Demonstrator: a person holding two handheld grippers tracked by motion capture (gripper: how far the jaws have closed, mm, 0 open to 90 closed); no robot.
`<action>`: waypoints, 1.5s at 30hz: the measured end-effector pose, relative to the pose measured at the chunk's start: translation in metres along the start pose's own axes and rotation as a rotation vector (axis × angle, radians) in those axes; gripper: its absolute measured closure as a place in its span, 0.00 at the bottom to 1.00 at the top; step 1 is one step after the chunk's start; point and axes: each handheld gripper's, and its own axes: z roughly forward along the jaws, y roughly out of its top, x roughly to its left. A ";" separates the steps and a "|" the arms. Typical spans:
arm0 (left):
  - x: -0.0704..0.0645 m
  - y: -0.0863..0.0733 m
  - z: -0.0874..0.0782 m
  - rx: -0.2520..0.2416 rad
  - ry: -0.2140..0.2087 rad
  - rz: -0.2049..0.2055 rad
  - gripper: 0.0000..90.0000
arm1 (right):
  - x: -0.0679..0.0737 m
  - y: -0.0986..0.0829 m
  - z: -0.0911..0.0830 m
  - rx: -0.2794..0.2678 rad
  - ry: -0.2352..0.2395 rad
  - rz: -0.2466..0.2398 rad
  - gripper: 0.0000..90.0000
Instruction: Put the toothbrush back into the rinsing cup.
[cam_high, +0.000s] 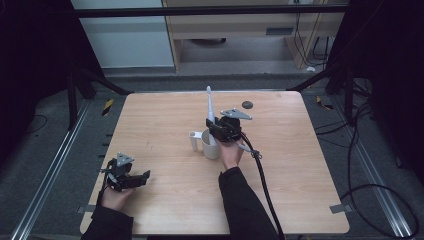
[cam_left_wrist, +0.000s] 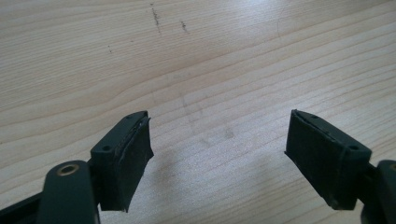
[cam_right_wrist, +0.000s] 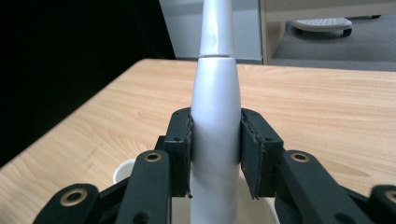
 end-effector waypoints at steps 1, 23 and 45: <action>0.000 0.000 0.000 0.002 0.001 0.001 0.23 | 0.001 -0.001 0.000 0.007 -0.001 -0.008 0.74; -0.001 0.000 0.000 0.006 -0.001 0.003 0.23 | -0.004 -0.008 -0.014 0.086 -0.009 -0.081 0.67; -0.003 0.000 0.000 0.007 0.002 0.002 0.23 | -0.057 -0.030 -0.144 0.073 -0.024 -0.135 0.27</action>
